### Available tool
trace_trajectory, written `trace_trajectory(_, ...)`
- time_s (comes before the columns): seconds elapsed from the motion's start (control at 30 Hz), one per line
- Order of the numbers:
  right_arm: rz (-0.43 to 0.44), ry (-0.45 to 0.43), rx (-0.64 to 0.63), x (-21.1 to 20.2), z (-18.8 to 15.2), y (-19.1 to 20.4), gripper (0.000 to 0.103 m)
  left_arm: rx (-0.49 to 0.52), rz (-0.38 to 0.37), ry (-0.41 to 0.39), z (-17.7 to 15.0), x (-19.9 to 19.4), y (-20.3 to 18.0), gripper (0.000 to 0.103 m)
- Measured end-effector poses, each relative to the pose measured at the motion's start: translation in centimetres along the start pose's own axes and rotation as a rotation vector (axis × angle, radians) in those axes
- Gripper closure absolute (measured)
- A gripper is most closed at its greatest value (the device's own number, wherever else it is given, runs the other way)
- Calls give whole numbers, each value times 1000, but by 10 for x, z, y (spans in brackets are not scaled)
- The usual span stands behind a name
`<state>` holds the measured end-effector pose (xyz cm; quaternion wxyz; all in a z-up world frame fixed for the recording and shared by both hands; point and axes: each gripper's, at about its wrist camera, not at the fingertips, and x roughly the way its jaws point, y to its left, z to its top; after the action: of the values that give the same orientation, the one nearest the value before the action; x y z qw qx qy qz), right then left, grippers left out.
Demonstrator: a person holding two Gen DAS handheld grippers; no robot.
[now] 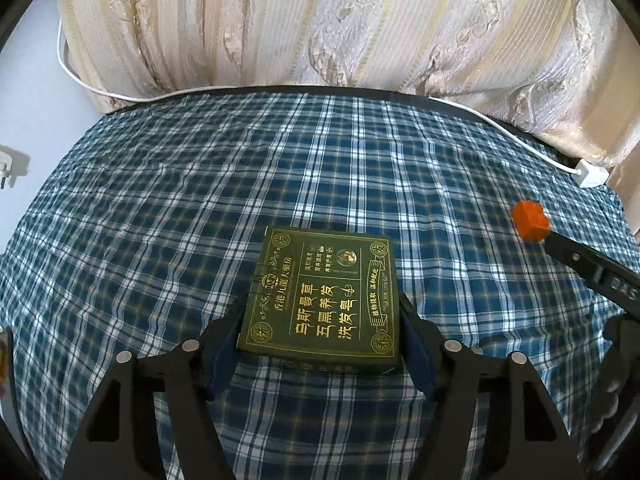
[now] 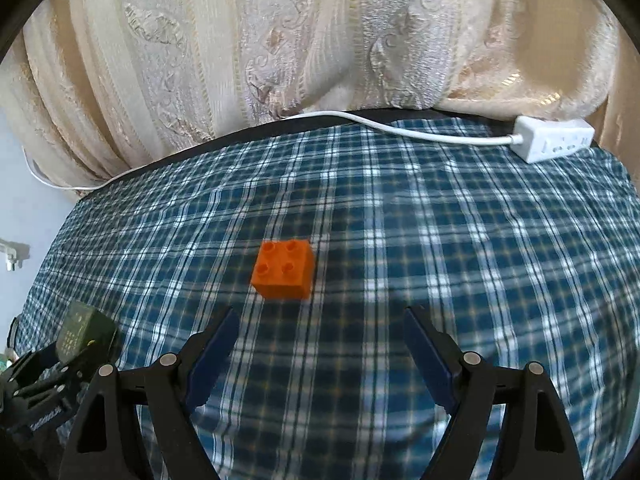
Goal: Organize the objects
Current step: 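Grasp the dark green box with the left tool while the right tool grasps the orange brick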
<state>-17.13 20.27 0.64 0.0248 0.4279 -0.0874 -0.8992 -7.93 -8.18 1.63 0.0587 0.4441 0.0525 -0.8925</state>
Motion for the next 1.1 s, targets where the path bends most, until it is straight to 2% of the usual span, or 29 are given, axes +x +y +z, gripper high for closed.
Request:
trace_trajectory(0.3, -3, 12, -31, 17, 10, 12, 18, -4, 11, -5, 1, -6, 2, 33)
trace_trajectory(0.5, -17, 18, -57, 26, 17, 19, 31, -5, 10, -4, 0, -7, 3, 33)
trace_trajectory(0.87, -65, -3, -98, 33, 23, 23, 67, 7, 3, 3, -2, -6, -2, 33)
trace_trajectory(1.1, -57, -1, -81, 24, 14, 17, 69, 25, -14, 2, -4, -9, -8, 33)
